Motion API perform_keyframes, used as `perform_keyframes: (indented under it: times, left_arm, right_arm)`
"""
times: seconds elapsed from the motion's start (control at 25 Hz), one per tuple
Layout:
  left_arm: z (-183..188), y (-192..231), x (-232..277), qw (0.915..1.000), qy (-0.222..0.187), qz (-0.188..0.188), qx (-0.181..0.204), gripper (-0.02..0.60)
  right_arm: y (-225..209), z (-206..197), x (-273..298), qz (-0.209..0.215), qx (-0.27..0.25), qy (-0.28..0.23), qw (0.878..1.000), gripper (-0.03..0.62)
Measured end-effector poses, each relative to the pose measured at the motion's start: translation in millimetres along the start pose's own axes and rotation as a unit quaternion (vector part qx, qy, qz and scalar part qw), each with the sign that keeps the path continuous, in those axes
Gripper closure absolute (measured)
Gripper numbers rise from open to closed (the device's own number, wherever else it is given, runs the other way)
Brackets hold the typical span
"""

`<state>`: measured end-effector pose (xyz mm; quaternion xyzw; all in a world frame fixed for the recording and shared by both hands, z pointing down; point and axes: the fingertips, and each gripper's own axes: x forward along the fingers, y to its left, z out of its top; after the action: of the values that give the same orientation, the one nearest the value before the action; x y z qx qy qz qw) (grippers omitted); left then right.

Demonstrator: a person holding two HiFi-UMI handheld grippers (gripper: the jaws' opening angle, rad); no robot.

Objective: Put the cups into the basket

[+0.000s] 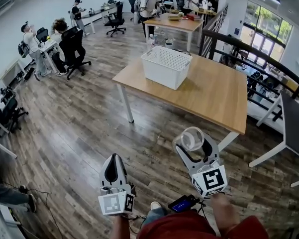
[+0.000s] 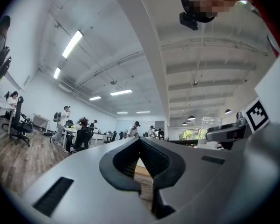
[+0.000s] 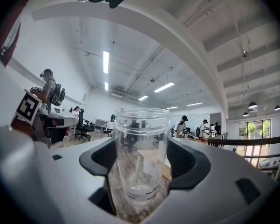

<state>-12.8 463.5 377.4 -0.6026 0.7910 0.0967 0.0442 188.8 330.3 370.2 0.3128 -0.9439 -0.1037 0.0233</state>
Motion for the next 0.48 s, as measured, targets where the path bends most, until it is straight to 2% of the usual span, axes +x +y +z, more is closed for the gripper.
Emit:
perform_keyframes:
  times: [0.16, 0.48]
  left_arm:
    - [-3, 17, 7, 0.9999, 0.004, -0.006, 0.01, 0.581]
    - [-3, 41, 22, 0.9999, 0.0, -0.013, 0.007, 0.581]
  right_arm:
    - [8, 1, 18, -0.006, 0.004, -0.012, 1.0, 0.266]
    - [20, 8, 46, -0.014, 0.01, -0.023, 1.0, 0.266]
